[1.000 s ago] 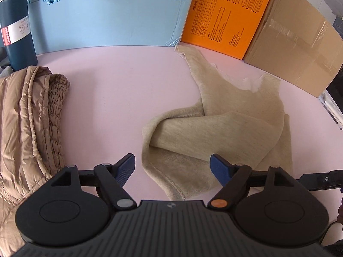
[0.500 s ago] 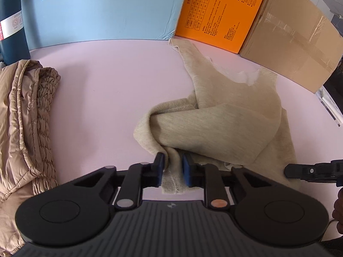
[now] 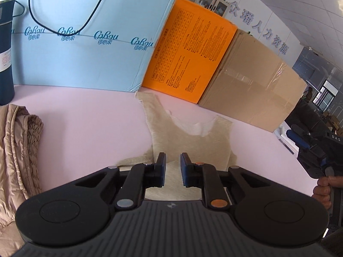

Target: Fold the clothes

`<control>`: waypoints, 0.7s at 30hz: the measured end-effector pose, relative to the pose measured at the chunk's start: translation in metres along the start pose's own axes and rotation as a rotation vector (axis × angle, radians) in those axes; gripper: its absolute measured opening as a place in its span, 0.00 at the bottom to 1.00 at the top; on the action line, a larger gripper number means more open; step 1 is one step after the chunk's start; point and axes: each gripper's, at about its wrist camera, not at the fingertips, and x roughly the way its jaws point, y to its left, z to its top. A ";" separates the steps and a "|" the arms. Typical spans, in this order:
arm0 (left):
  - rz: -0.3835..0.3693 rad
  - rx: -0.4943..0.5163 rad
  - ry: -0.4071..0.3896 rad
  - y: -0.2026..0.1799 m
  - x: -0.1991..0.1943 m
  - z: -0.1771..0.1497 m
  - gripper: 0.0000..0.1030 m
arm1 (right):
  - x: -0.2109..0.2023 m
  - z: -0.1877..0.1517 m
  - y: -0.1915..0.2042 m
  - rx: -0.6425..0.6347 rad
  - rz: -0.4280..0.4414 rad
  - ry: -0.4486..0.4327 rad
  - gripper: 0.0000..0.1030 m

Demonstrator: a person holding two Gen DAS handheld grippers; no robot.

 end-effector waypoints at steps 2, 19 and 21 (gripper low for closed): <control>-0.001 0.016 -0.003 -0.004 -0.002 0.001 0.13 | -0.012 0.009 0.000 0.001 -0.007 -0.057 0.09; 0.120 -0.030 0.054 0.019 0.000 -0.015 0.80 | 0.011 -0.041 -0.009 -0.139 -0.300 0.175 0.67; 0.149 -0.031 0.056 0.024 0.003 -0.021 0.80 | 0.021 -0.055 -0.011 -0.159 -0.322 0.244 0.72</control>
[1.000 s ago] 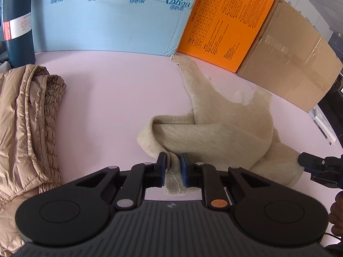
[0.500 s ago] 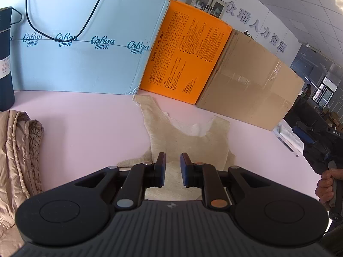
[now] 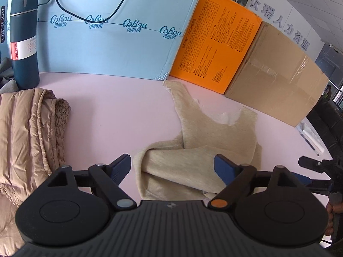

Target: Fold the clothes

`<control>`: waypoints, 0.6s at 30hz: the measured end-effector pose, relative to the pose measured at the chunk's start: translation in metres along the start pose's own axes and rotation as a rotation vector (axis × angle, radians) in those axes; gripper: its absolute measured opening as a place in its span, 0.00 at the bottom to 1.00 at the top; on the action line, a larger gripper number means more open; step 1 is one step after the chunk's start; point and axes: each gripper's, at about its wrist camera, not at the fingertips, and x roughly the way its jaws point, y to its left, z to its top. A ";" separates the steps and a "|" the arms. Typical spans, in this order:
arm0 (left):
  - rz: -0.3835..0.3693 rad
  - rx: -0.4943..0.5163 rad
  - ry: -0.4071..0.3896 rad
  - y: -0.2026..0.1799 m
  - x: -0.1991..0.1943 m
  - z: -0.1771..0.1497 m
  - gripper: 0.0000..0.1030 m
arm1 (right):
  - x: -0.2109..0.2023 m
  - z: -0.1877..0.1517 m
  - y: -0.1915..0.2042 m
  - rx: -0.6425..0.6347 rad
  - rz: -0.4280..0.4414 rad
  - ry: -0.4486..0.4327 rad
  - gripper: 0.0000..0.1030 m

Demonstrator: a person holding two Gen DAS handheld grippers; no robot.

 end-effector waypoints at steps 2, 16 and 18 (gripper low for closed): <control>0.021 -0.007 0.048 0.006 0.009 -0.004 0.80 | 0.014 -0.011 0.002 -0.004 -0.013 0.079 0.73; 0.010 0.059 0.165 0.007 0.044 -0.023 0.10 | 0.060 -0.045 0.024 -0.072 0.011 0.285 0.08; -0.010 0.041 0.131 0.004 0.039 -0.020 0.09 | 0.058 -0.045 0.019 -0.047 0.020 0.255 0.08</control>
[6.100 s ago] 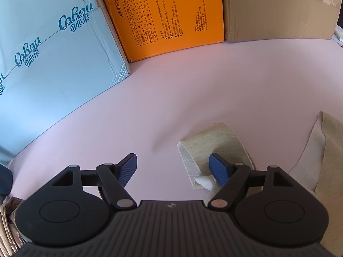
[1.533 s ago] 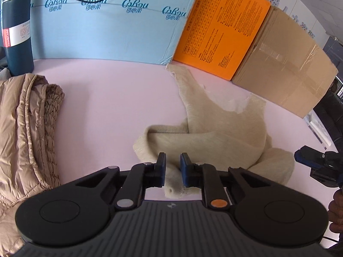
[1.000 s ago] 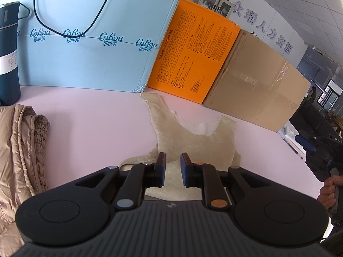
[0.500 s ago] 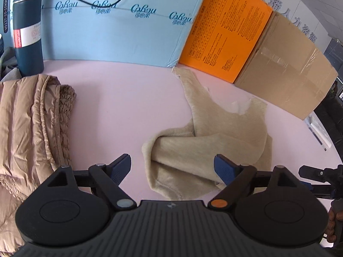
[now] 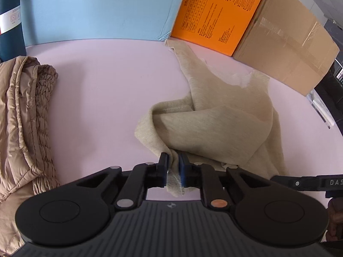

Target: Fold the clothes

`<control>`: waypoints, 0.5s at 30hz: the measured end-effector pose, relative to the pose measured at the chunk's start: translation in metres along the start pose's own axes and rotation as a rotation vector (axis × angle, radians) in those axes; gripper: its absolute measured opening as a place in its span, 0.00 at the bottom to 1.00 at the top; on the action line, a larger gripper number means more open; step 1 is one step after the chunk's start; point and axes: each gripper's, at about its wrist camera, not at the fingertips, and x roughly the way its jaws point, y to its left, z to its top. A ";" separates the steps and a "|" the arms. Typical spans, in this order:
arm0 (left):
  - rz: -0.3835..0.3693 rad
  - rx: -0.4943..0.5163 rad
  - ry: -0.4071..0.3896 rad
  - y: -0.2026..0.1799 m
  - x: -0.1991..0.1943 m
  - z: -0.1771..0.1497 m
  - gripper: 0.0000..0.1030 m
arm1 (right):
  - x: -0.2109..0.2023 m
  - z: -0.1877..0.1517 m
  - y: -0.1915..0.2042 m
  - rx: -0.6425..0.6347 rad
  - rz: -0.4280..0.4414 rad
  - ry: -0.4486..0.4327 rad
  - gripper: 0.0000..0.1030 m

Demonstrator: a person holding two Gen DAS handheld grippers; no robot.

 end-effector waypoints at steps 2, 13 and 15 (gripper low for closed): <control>-0.016 -0.004 -0.041 -0.003 -0.012 0.004 0.09 | -0.011 0.002 -0.003 0.020 0.042 -0.068 0.08; -0.202 -0.041 -0.272 -0.011 -0.088 0.042 0.09 | -0.137 0.040 -0.006 0.097 0.331 -0.560 0.07; -0.176 -0.024 -0.235 -0.012 -0.083 0.039 0.21 | -0.146 0.044 -0.009 0.075 0.262 -0.542 0.10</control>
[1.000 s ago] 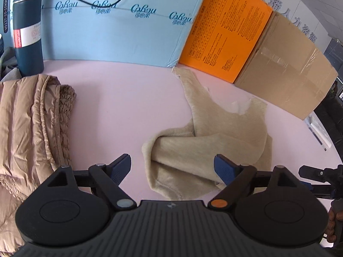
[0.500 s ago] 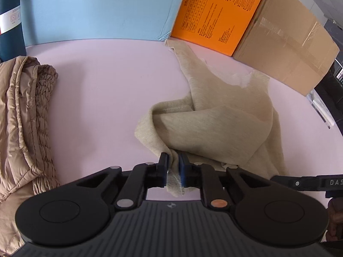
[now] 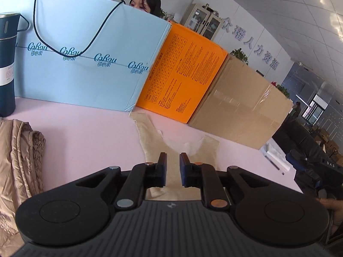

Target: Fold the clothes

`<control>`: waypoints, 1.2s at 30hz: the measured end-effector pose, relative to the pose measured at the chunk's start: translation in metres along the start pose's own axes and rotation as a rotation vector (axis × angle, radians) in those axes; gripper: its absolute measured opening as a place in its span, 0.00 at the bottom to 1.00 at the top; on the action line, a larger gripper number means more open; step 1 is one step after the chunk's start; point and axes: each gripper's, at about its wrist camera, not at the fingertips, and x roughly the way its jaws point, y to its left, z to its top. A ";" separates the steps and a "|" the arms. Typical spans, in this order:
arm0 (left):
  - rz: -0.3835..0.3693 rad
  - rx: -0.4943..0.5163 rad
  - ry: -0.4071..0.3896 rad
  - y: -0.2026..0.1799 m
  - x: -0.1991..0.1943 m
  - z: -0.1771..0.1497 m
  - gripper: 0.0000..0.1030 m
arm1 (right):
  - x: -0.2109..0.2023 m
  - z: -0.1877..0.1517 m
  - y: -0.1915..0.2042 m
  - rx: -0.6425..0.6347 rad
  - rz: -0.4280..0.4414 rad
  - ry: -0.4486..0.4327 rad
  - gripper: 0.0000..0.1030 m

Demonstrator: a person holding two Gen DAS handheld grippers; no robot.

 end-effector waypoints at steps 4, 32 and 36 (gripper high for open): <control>0.057 -0.026 0.175 0.011 0.025 -0.028 0.68 | 0.013 -0.019 -0.012 -0.060 -0.150 0.193 0.47; 0.013 0.017 0.169 0.001 0.023 -0.048 0.05 | 0.069 -0.072 -0.001 -0.203 0.010 0.379 0.12; -0.094 -0.003 0.119 -0.007 0.010 -0.022 0.05 | 0.045 -0.044 0.010 -0.084 0.112 0.252 0.12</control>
